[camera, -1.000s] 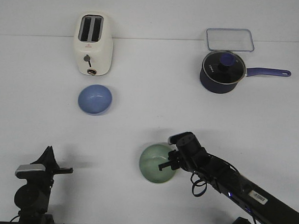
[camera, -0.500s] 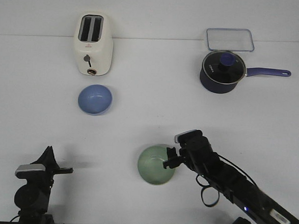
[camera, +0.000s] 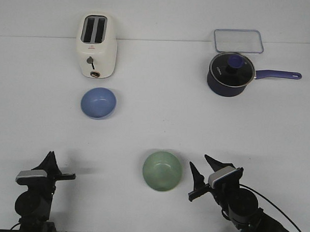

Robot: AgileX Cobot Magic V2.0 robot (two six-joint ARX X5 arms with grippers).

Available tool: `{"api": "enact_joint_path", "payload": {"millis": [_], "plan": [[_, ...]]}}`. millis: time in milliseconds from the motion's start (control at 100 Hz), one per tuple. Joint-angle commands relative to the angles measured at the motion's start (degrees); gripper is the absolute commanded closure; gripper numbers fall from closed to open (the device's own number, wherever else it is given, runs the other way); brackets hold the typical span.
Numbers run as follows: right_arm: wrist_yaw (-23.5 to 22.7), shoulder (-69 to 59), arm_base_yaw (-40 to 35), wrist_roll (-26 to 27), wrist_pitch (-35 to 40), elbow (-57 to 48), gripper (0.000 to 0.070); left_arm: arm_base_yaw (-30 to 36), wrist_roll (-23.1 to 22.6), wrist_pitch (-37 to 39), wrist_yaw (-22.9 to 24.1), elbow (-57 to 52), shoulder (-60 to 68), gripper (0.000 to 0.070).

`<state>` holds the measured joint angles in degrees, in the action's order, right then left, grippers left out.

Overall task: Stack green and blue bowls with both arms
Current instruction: 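Release the green bowl and pull the right gripper back, then reach the left gripper forward and grip the rim of the light blue bowl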

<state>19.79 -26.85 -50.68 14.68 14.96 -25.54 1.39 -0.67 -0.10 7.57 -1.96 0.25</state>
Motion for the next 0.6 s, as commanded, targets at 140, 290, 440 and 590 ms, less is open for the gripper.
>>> {"api": "enact_joint_path", "payload": {"millis": [140, 290, 440, 590], "plan": [[-0.2, 0.2, -0.5, -1.1, -0.3, 0.1, 0.0327, 0.0, 7.4, 0.4, -0.2, 1.1, -0.1, 0.0685], [-0.2, 0.2, -0.5, -1.1, -0.3, 0.1, 0.0327, 0.0, 13.4, 0.5, -0.7, 1.1, -0.1, 0.0686], [-0.2, 0.2, -0.5, -1.1, -0.3, 0.1, 0.0327, 0.0, 19.2, 0.1, -2.5, -0.1, -0.1, 0.0689], [-0.2, 0.2, -0.5, -1.1, -0.3, 0.1, 0.0327, 0.0, 22.4, -1.6, -3.3, -7.6, 3.1, 0.0688]]}}
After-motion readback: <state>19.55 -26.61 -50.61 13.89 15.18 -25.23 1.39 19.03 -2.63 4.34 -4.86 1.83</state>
